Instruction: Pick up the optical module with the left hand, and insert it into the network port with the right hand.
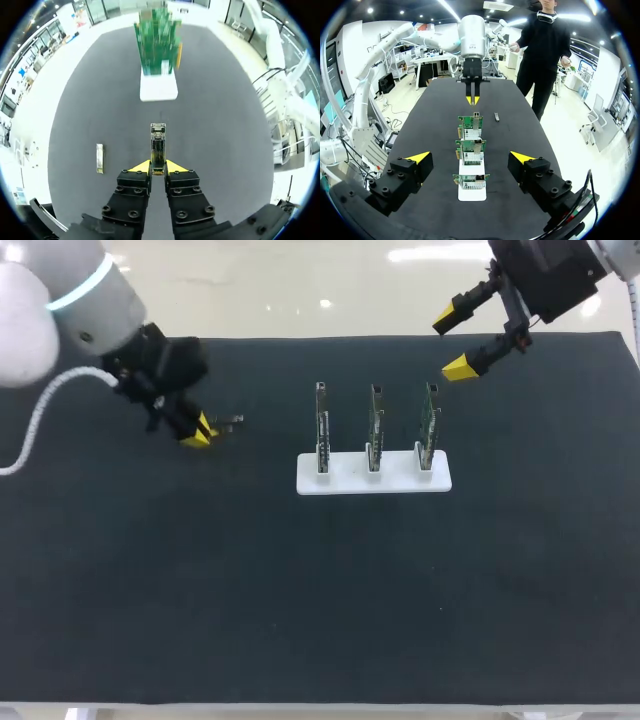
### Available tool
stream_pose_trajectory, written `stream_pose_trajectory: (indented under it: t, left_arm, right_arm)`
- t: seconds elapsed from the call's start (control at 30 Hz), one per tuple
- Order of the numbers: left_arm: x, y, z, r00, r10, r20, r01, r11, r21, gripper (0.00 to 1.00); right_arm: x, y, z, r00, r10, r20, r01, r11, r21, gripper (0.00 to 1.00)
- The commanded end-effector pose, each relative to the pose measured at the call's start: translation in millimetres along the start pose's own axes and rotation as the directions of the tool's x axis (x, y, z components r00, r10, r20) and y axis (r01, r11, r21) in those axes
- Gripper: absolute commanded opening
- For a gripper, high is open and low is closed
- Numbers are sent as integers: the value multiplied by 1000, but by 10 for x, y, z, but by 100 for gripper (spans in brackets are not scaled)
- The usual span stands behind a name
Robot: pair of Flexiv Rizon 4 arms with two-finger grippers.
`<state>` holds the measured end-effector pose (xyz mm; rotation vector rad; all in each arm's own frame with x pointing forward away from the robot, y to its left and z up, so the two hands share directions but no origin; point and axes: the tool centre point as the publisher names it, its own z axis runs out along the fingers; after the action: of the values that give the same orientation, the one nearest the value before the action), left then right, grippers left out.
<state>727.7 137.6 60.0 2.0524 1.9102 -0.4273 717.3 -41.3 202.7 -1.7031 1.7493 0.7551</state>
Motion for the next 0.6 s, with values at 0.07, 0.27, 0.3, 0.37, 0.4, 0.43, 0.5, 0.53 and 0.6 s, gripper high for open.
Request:
stream_pose_trajectory:
  t: [0.07,0.27,0.3,0.37,0.4,0.43,0.5,0.53,0.6]
  left_arm:
    - [-66,-64,-211,979,14,201,-15,1000,3,0]
    - [-208,-26,-421,940,27,341,-36,999,19,0]
    - [-226,-18,-460,925,35,379,-42,999,11,0]
    - [-270,-3,-528,905,36,423,-47,999,14,0]
    - [-294,3,-568,892,40,449,-49,999,9,0]
    - [-317,11,-606,882,38,470,-50,999,15,0]
    - [-355,26,-669,853,40,521,-58,998,18,0]
    - [-372,33,-696,841,37,540,-61,998,26,0]
    - [-408,47,-755,806,47,591,-75,997,23,0]
  right_arm:
    - [-3,3,-1,1000,0,0,0,1000,1,100]
    - [-3,3,-1,1000,0,0,0,1000,1,100]
    - [-3,3,-1,1000,0,0,0,1000,1,100]
    - [-3,3,-1,1000,0,0,0,1000,1,100]
    - [-3,3,-1,1000,0,0,0,1000,1,100]
    - [-3,3,-1,1000,0,0,0,1000,1,100]
    - [-3,3,-1,1000,0,0,0,1000,1,100]
    - [-3,3,-1,1000,0,0,0,1000,1,100]
    - [-3,3,-1,1000,0,0,0,1000,1,100]
